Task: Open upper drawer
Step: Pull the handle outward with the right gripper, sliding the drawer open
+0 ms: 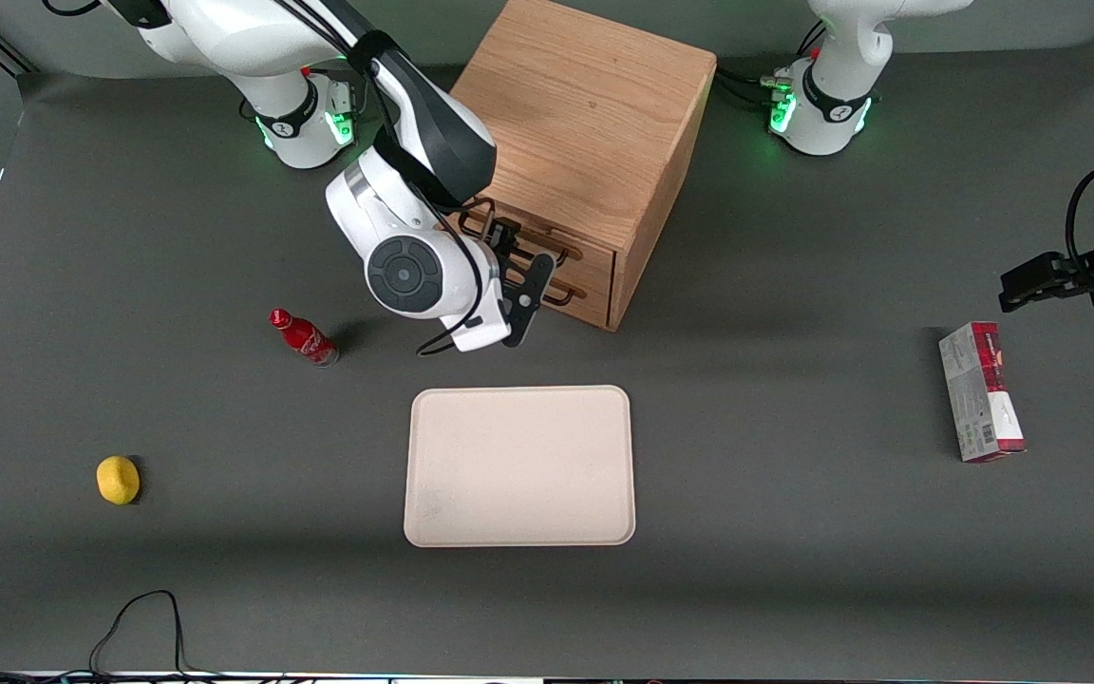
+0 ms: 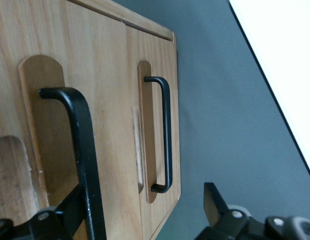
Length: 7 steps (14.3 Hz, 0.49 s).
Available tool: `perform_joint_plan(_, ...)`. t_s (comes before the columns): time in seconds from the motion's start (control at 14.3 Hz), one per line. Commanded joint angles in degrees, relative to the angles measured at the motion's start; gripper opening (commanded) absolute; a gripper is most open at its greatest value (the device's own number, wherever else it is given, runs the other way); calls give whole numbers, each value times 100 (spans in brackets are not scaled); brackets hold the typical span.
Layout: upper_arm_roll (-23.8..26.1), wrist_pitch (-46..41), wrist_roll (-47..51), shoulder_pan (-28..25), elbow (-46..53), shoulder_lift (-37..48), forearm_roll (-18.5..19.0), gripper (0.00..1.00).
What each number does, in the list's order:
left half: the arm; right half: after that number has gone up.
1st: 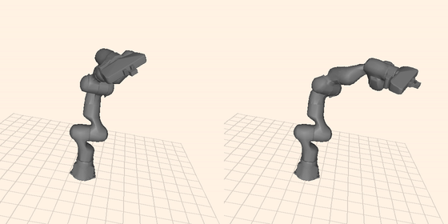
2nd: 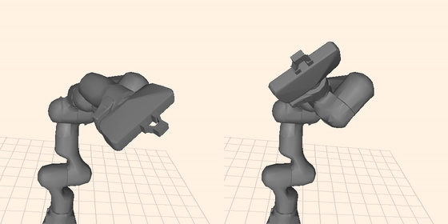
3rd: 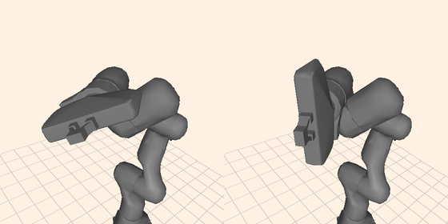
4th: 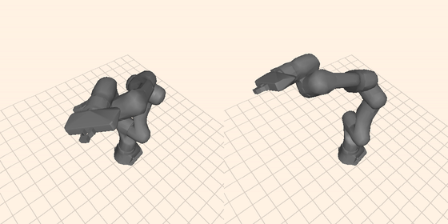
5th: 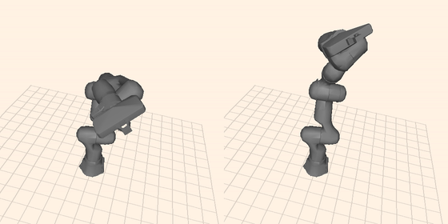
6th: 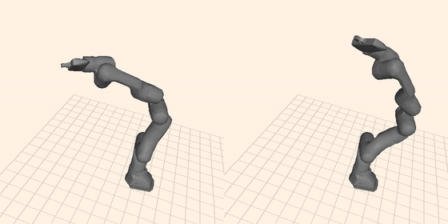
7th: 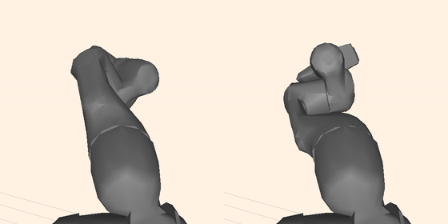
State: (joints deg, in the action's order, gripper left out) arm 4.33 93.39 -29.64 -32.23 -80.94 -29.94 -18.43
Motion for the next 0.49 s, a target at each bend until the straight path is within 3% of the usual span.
perform_joint_plan(0.0,-142,197,-218,24,-107,67,200,100)
perform_joint_plan(0.42,-301,391,-218,164,-63,32,182,100)
